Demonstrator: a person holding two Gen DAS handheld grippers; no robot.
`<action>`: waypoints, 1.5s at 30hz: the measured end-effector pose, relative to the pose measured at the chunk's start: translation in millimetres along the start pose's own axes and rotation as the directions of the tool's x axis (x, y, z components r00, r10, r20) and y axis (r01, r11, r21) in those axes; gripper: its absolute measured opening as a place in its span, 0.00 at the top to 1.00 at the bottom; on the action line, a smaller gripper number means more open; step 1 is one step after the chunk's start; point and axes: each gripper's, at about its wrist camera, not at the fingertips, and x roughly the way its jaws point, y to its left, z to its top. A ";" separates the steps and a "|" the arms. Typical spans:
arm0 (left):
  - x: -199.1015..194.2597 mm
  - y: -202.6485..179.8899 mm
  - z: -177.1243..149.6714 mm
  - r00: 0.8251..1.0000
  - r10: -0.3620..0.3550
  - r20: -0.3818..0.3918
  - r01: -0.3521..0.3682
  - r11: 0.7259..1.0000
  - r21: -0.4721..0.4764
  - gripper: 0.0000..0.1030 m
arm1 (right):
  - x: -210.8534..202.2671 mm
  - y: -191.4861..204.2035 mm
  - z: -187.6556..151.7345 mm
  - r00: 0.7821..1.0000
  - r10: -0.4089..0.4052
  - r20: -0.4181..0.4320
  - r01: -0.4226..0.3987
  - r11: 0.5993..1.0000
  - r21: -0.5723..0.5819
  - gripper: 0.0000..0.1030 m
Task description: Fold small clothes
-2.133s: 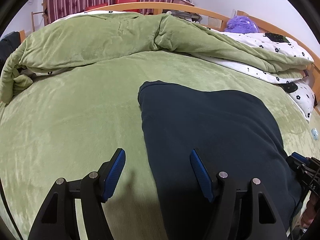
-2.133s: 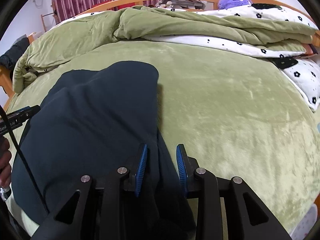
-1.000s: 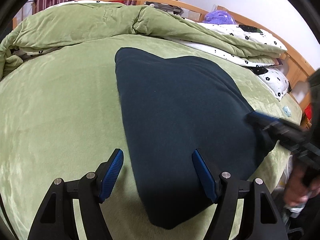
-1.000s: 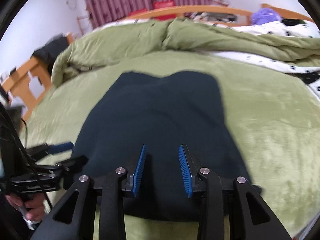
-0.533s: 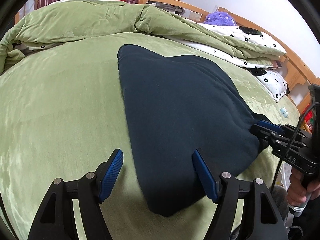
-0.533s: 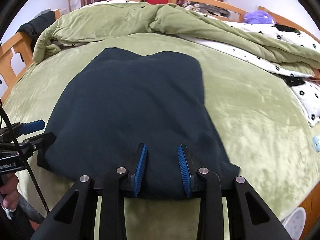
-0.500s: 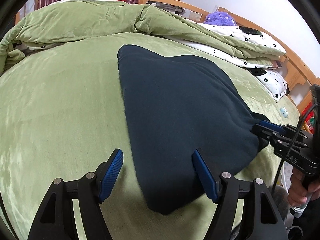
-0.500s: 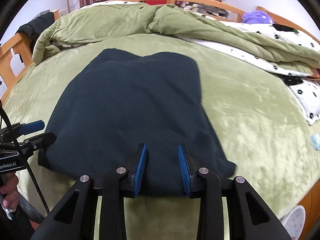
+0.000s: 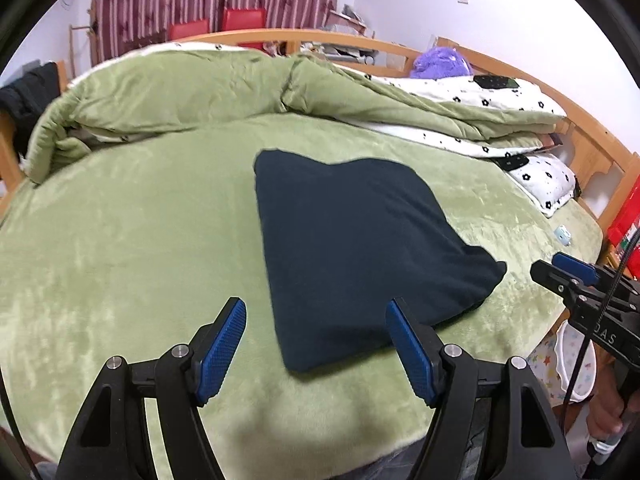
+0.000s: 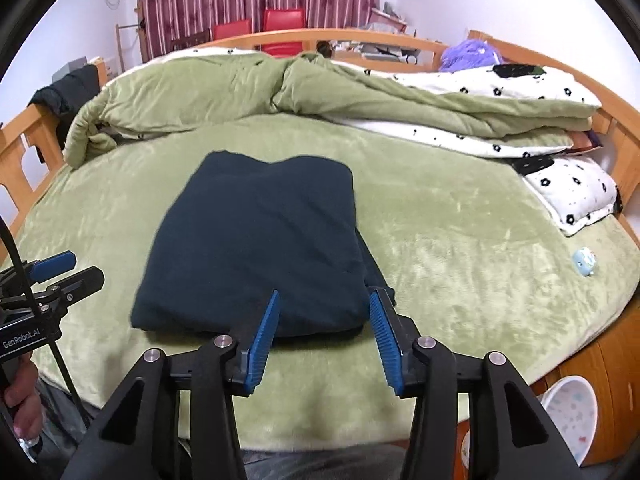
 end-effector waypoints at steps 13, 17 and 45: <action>-88.1 -8.5 -2.4 0.992 0.085 0.093 -0.085 0.996 -0.004 0.14 | -78.6 -7.7 -11.6 0.996 -0.049 0.077 0.045 0.998 0.050 0.10; -102.9 -5.9 -4.4 0.989 0.096 0.113 -0.095 0.995 -0.017 0.14 | -92.1 -12.6 -14.6 0.995 -0.053 0.086 0.048 0.997 0.060 0.09; -126.6 -12.0 -10.7 0.985 0.095 0.143 -0.093 0.996 -0.018 0.14 | -122.1 -13.9 -21.3 0.992 -0.072 0.108 0.065 0.996 0.060 0.09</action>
